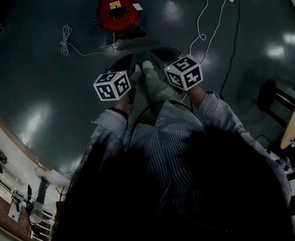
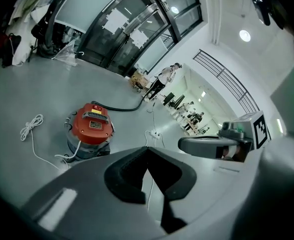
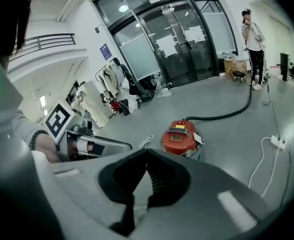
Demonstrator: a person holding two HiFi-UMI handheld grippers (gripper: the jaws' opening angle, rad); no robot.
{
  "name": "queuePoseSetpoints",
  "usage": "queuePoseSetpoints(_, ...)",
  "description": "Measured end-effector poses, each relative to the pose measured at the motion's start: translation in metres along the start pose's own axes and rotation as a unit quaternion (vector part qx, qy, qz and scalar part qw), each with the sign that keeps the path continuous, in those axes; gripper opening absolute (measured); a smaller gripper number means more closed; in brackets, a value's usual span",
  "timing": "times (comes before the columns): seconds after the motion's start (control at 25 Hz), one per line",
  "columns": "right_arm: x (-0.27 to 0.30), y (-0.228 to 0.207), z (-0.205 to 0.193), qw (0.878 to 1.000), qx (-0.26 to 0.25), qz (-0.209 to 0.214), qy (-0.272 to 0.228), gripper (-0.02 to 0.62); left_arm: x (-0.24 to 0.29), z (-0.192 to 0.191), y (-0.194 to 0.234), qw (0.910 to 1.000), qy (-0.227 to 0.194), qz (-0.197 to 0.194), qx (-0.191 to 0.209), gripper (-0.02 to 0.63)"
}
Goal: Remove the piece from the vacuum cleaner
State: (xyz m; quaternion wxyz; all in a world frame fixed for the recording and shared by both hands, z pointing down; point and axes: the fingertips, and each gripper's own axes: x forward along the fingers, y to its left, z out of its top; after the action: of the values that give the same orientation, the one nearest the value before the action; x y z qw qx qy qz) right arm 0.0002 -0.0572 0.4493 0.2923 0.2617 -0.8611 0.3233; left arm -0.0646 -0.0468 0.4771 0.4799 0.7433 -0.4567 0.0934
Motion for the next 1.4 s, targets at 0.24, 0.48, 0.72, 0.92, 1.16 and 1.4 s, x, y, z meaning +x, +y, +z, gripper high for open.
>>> queuePoseSetpoints(0.24,0.044,-0.026,-0.015,0.998,-0.041,0.010,0.037,0.023,0.040,-0.015,0.028,0.9992,0.032,0.002,0.024,0.042)
queuePoseSetpoints(0.48,0.082,-0.048,-0.044,0.996,-0.058,0.019,0.065,0.025,0.079,-0.034,0.057,0.9979,0.055,0.004,0.036,0.067)
queuePoseSetpoints(0.72,0.125,-0.087,-0.081,0.994,-0.068,0.007,0.082,0.026,0.126,-0.061,0.095,0.9967,0.068,0.008,0.043,0.067)
queuePoseSetpoints(0.92,0.157,-0.117,-0.109,0.989,-0.098,-0.016,0.107,0.089,0.152,-0.085,0.130,0.9917,0.089,0.036,0.086,0.089)
queuePoseSetpoints(1.16,0.198,-0.143,-0.131,0.975,-0.165,-0.020,0.149,0.132,0.177,-0.097,0.178,0.9735,0.134,0.085,0.165,0.170)
queuePoseSetpoints(1.4,0.221,-0.161,-0.148,0.952,-0.222,-0.018,0.208,0.133,0.199,-0.106,0.200,0.9594,0.173,0.085,0.206,0.208)
